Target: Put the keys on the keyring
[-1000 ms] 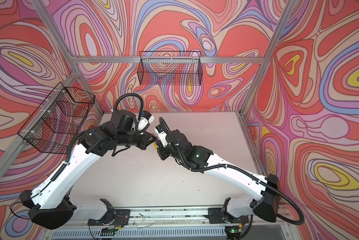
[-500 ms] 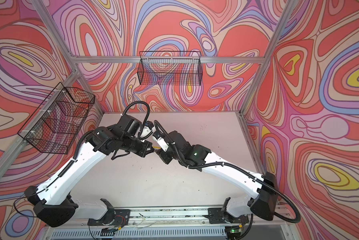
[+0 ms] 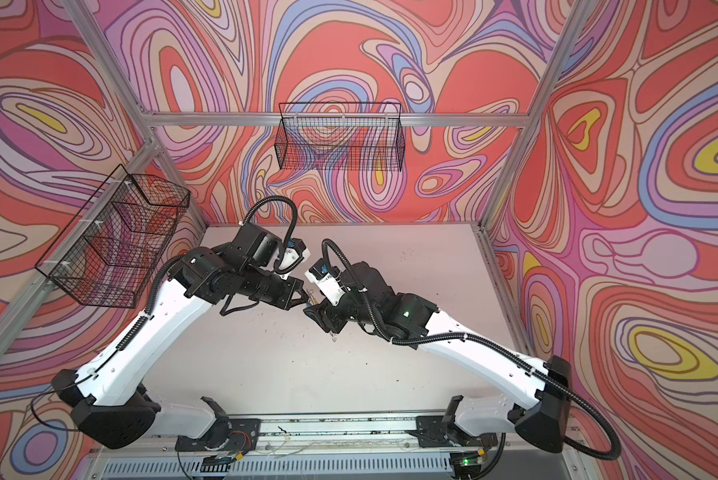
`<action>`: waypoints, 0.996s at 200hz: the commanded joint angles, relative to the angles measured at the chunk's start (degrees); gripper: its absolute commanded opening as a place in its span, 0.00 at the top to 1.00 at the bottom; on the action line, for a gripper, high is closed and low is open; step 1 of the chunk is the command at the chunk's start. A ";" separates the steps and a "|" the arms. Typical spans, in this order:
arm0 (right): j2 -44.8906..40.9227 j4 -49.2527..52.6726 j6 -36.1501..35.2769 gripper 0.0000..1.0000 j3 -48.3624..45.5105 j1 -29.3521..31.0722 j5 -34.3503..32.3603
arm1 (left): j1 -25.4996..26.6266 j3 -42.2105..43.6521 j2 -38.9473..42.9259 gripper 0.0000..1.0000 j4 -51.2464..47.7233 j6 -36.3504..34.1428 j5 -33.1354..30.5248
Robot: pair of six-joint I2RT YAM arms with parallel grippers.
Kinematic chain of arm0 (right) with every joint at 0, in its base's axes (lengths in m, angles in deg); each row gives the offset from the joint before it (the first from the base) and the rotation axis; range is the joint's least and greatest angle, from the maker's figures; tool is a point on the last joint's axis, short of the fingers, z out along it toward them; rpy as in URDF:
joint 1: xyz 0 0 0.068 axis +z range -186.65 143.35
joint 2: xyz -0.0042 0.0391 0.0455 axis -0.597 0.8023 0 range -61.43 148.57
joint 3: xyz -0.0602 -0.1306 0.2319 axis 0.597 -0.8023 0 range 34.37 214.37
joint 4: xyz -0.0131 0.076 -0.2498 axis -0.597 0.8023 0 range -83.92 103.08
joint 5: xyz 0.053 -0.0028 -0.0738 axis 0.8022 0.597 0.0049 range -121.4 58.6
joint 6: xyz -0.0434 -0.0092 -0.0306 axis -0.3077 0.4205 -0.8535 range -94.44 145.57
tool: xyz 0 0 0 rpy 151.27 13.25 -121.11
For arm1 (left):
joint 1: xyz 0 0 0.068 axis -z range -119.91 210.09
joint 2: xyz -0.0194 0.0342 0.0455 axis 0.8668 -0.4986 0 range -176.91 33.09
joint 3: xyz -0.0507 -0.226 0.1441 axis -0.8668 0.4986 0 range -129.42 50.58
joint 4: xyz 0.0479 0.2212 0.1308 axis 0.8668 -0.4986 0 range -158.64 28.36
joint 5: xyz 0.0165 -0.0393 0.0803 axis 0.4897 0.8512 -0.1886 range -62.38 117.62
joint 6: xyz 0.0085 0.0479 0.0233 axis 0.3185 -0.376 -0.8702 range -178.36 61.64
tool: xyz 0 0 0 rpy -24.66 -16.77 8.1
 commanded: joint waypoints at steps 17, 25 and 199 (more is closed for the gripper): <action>1.69 -3.67 0.54 0.31 0.06 -0.01 -1.48 | -0.28 -2.22 0.05 1.00 -0.70 3.09 1.65; 2.21 -4.34 0.80 0.32 -0.07 -0.05 -1.62 | -0.26 -2.51 0.09 1.00 -0.70 3.57 1.25; 0.95 -8.43 4.64 0.96 -3.23 0.01 -12.07 | -0.31 -0.56 2.07 1.00 -1.71 3.84 2.66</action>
